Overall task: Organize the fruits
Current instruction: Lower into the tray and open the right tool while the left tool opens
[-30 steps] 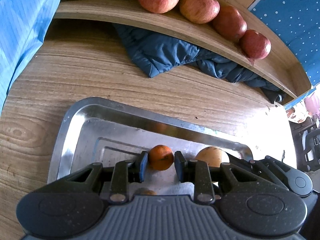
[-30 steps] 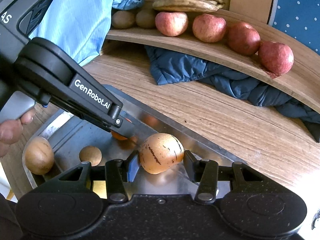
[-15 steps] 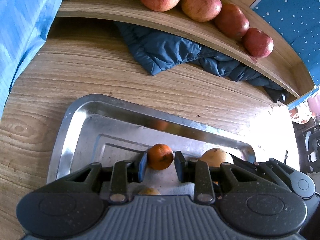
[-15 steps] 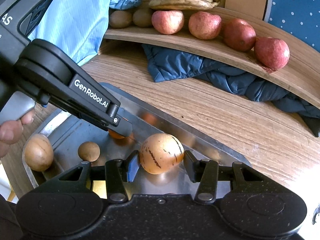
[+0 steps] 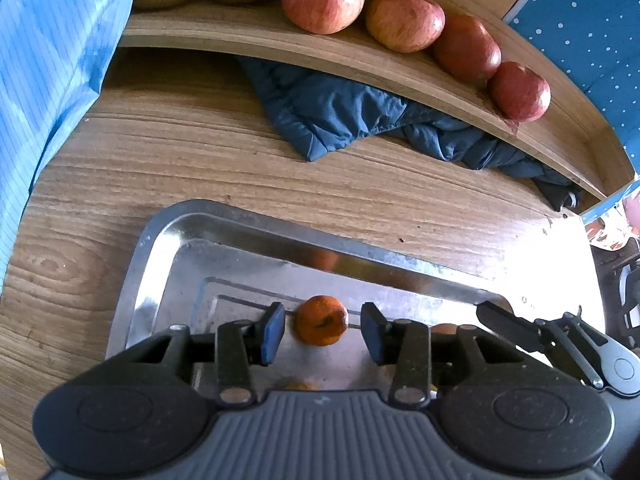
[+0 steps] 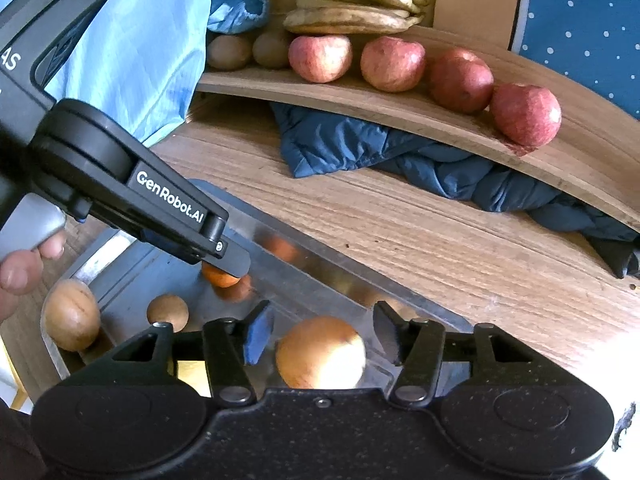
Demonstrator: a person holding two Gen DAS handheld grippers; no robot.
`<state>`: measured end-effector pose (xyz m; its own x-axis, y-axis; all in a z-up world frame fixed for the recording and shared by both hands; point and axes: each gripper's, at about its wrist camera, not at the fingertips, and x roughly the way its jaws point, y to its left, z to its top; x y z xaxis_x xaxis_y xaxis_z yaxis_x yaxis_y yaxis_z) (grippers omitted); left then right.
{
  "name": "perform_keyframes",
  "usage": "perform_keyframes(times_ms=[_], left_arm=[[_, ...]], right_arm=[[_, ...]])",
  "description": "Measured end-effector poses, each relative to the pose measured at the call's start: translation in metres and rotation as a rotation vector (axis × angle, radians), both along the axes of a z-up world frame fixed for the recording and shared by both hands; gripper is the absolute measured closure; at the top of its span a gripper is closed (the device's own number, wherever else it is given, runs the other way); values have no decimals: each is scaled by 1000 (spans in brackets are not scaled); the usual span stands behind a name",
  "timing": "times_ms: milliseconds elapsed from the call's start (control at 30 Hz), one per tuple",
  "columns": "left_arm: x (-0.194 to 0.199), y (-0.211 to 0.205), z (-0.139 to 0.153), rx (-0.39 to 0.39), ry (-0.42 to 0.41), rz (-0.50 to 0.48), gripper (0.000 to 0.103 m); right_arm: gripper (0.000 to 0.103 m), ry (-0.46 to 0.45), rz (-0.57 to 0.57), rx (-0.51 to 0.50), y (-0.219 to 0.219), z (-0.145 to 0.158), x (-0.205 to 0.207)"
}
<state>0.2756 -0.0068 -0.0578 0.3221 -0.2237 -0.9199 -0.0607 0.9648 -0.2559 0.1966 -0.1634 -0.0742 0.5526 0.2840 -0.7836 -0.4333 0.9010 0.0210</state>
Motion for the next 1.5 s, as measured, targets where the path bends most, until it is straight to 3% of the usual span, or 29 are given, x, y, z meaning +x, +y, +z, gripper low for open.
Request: perform_keyframes(times_ms=[333, 733, 1067, 1500], left_arm=[[1, 0, 8, 23, -24, 17, 41], [-5, 5, 23, 39, -72, 78, 14], [-14, 7, 39, 94, -107, 126, 1], [-51, 12, 57, 205, -189, 223, 1]], right_arm=[[27, -38, -30, 3, -9, 10, -1], [3, -84, -106, 5, -21, 23, -4], [1, -136, -158, 40, -31, 38, -20], [1, -195, -118, 35, -32, 56, -50]])
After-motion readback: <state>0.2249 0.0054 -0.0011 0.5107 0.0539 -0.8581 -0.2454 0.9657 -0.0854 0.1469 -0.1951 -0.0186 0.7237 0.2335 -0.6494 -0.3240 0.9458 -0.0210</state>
